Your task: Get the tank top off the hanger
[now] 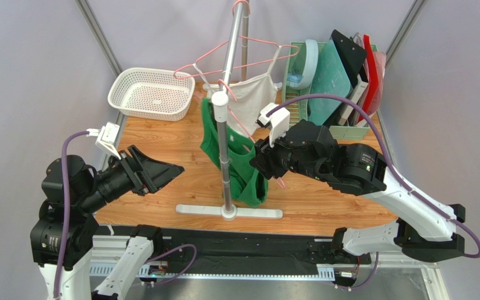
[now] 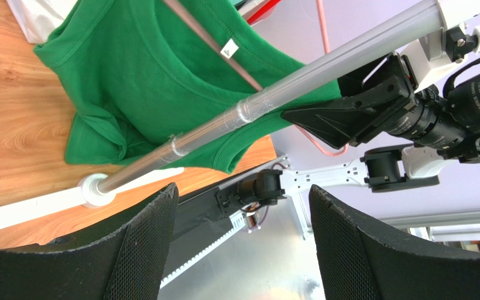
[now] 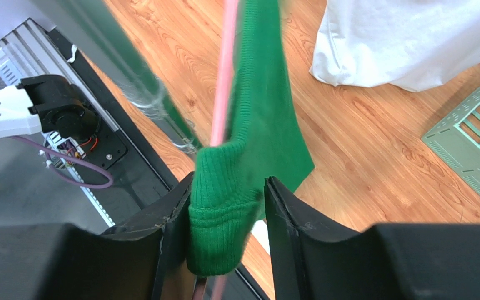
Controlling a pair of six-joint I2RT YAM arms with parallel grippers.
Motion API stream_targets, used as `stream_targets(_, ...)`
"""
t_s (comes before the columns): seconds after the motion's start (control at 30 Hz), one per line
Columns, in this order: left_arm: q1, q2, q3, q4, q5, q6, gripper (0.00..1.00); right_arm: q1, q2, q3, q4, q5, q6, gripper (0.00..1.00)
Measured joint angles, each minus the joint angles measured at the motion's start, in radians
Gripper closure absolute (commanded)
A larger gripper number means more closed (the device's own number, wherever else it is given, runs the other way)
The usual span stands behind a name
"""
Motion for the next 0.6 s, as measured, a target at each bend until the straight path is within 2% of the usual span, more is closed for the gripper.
stream_targets(0.27,0.000,0.019,0.008,-0.010,0.001,0.013,0.19,0.002,-0.035,-0.045,0.060,0.051,-0.034,1.00)
stream_targets(0.6,0.000,0.023,0.008,-0.016,0.002,0.025,0.19,0.002,-0.043,-0.033,0.080,0.064,-0.145,1.00)
